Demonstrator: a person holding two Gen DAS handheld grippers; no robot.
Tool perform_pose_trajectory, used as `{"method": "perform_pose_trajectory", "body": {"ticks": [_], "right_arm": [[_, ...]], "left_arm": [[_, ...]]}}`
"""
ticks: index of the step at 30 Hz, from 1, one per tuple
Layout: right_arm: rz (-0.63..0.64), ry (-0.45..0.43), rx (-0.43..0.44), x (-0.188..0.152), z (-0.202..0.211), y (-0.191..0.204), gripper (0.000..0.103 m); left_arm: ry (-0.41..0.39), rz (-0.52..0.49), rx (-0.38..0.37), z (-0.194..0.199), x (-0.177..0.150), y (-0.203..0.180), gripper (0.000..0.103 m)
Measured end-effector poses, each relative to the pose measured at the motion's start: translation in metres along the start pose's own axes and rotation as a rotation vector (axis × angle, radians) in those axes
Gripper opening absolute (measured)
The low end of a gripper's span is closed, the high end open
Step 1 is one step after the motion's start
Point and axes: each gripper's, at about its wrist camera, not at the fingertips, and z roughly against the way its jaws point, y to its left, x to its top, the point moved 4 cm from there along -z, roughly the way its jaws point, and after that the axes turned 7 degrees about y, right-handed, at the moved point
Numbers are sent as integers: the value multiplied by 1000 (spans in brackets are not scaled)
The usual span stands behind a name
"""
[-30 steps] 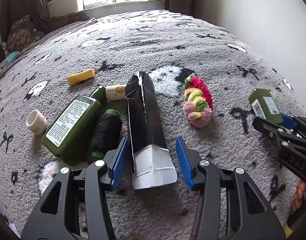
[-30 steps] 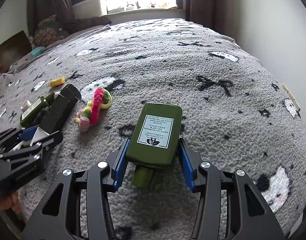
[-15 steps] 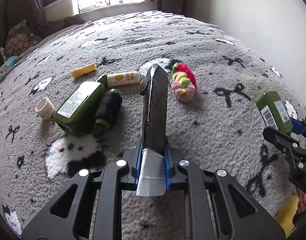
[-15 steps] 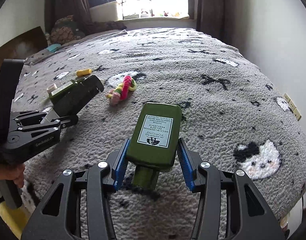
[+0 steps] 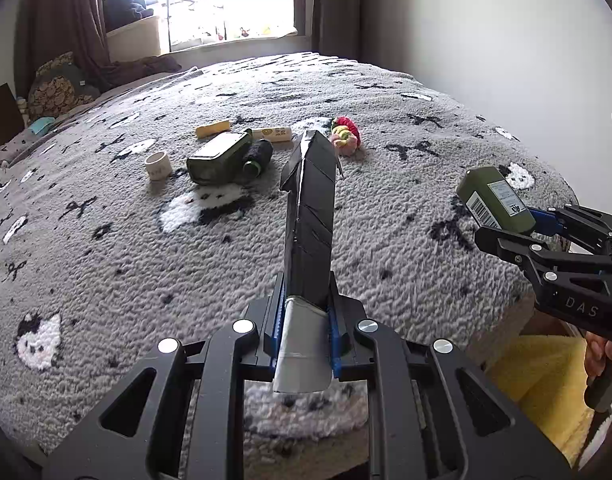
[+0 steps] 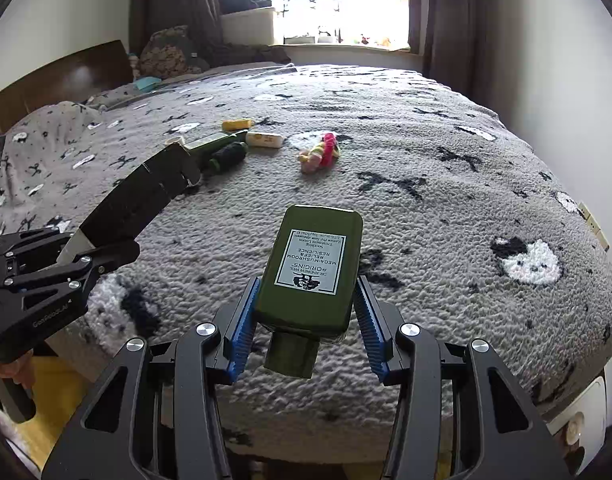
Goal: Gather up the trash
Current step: 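Carry the green bottle and black box down toward the bin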
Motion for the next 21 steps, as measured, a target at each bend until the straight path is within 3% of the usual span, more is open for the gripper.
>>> {"method": "perform_pose_trajectory", "body": {"ticks": [13,21], "right_arm": [[58,-43,6,-35,33,34,48],[62,-28,59,-63,42,47,48]], "left_arm": [[-40,52,-8,44,-61,10,16],[-40,36,-10,64,-93,2,16]]}}
